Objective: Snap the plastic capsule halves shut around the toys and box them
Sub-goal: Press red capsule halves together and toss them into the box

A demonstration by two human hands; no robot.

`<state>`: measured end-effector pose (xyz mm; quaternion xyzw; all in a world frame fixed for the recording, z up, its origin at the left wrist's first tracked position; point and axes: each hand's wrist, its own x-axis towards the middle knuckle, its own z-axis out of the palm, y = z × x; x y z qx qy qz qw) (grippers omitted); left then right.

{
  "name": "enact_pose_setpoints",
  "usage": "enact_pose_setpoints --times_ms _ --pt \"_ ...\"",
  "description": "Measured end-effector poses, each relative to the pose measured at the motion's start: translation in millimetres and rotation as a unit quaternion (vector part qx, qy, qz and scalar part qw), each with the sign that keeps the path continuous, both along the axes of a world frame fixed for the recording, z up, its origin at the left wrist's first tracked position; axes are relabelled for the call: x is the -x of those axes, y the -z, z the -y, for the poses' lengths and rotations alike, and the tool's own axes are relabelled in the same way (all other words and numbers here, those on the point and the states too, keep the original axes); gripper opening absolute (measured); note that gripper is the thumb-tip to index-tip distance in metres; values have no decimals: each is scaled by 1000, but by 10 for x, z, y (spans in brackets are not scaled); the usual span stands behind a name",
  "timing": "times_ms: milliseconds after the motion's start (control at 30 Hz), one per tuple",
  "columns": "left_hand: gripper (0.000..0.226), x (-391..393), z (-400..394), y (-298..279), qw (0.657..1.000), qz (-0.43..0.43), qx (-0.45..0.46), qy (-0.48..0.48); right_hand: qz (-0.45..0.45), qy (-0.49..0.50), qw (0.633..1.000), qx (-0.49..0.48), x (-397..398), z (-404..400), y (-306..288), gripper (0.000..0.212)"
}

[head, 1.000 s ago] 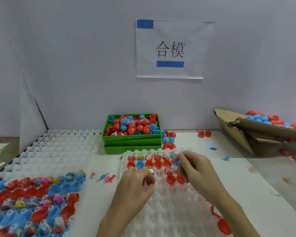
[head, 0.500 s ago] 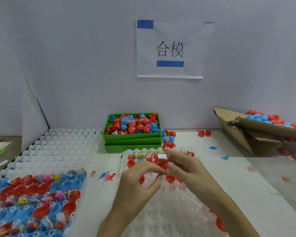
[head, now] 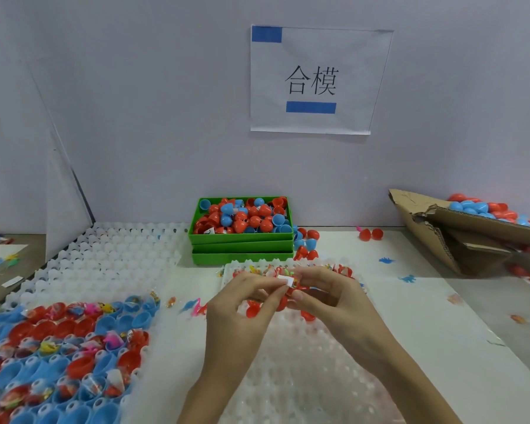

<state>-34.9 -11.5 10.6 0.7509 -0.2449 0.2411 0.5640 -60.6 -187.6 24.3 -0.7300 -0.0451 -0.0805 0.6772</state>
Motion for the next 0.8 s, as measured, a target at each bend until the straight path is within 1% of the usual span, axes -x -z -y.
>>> enact_pose_setpoints --times_ms 100,233,333,367,467,533,600,667,733,800 --pt "21 -17 -3 14 999 23 -12 -36 1 0 1000 -8 4 -13 3 32" --pt "22 -5 -33 -11 999 45 -10 -27 -5 0 1000 -26 -6 -40 35 36" --pt "30 -7 -36 -13 997 53 -30 -45 -17 -4 999 -33 -9 -54 58 36" --pt "29 -13 -36 -4 996 62 -39 -50 -20 -5 999 -32 -9 -55 64 34" --pt "16 -38 -41 29 991 93 -77 -64 -25 -2 999 -25 -18 -52 69 32" --pt "16 -29 -46 23 990 92 -85 -62 -23 2 999 -23 -25 -48 74 32" --pt "18 -5 -50 -4 996 54 -59 -45 -22 7 1000 -18 -26 -47 77 32" --pt "9 -30 -66 -3 999 16 -7 -30 -23 10 999 -20 -31 -41 85 30" --pt "8 -112 -118 24 997 -1 47 -55 -26 14 999 -24 -39 -32 84 30" --pt "8 -234 -196 85 993 -23 52 -103 -27 22 999 -25 -41 -20 79 33"
